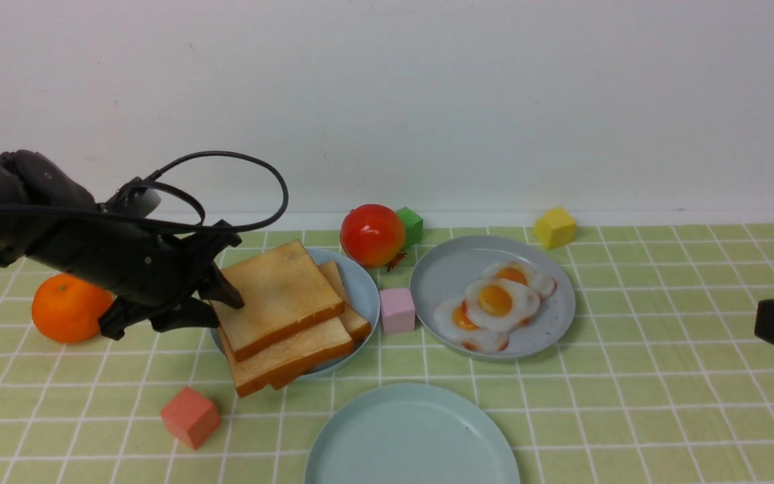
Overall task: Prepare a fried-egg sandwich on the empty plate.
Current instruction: Use the left arm to grab a slice of bread, then use the left arm to put a slice of bread into the empty plate in the middle
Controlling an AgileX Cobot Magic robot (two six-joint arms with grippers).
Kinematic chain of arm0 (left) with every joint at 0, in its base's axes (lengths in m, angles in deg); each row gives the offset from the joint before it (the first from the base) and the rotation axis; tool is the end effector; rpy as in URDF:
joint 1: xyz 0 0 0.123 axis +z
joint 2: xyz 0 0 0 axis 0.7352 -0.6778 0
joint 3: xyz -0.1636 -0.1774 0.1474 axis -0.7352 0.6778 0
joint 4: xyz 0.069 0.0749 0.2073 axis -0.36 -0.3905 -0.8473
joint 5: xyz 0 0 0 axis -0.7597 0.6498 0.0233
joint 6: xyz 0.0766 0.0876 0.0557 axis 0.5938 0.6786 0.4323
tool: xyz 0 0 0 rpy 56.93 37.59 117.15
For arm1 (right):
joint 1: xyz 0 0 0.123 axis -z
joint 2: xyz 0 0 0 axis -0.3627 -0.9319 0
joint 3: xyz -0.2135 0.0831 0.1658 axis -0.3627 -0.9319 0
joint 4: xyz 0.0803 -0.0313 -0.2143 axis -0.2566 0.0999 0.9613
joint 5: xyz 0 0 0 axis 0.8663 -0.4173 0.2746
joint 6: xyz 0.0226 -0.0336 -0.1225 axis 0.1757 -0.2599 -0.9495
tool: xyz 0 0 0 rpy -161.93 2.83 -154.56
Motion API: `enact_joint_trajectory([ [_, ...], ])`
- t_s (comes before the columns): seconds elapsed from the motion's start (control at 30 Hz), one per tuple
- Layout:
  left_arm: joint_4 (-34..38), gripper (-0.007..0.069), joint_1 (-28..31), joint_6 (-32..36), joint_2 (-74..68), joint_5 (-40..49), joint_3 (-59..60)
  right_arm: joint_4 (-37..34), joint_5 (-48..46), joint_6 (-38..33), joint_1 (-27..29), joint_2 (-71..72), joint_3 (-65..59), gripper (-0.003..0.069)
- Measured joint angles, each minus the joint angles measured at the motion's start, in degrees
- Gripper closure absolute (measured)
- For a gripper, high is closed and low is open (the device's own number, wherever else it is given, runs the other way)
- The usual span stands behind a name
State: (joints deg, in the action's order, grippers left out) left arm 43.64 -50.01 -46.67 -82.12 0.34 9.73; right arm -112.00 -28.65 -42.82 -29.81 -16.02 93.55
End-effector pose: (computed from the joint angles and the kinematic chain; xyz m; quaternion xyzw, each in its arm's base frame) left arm 0.3750 -0.0634 0.1696 -0.2354 0.9210 -0.2511 0.1826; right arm 0.1509 0.0590 0.3170 -0.0096 0.8703 0.2225 0.4392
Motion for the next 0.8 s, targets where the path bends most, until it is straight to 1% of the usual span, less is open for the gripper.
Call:
enact_joint_trajectory([
  [0.2, -0.7, 0.055, 0.0, 0.0, 0.0, 0.14, -0.05, 0.05, 0.0, 0.0, 0.0, 0.0, 0.0, 0.0418],
  [0.27, -1.43, 0.0591, 0.0, -0.06, 0.31, 0.26, -0.05, 0.05, 0.0, 0.0, 0.0, 0.0, 0.0, 0.0418],
  [0.4, -3.02, 0.0595, 0.0, 0.72, 3.21, 2.02, -0.05, 0.05, 0.0, 0.0, 0.0, 0.0, 0.0, 0.0418],
  [0.47, -3.08, 0.0595, 0.0, 2.75, 5.24, 3.15, -0.05, 0.05, 0.0, 0.0, 0.0, 0.0, 0.0, 0.0418],
  [0.53, -2.26, 0.0595, -0.46, 7.98, 8.98, 5.8, -0.05, 0.05, 0.0, 0.0, 0.0, 0.0, 0.0, 0.0418],
  [0.63, -0.22, 0.0595, -3.38, 15.1, 12.19, 9.66, -0.05, 0.05, 0.0, 0.0, 0.0, 0.0, 0.0, 0.0418],
  [0.73, 1.22, 0.0595, -6.95, 17.81, 12.52, 11.18, 0.01, 0.05, -0.06, 0.0, 0.0, 0.0, 0.0, 0.0418],
  [0.8, 2.27, 0.0595, -11.53, 18.57, 11.99, 10.53, 1.36, 0.1, -0.06, 0.0, 0.0, 0.0, 0.0, 0.0418],
])
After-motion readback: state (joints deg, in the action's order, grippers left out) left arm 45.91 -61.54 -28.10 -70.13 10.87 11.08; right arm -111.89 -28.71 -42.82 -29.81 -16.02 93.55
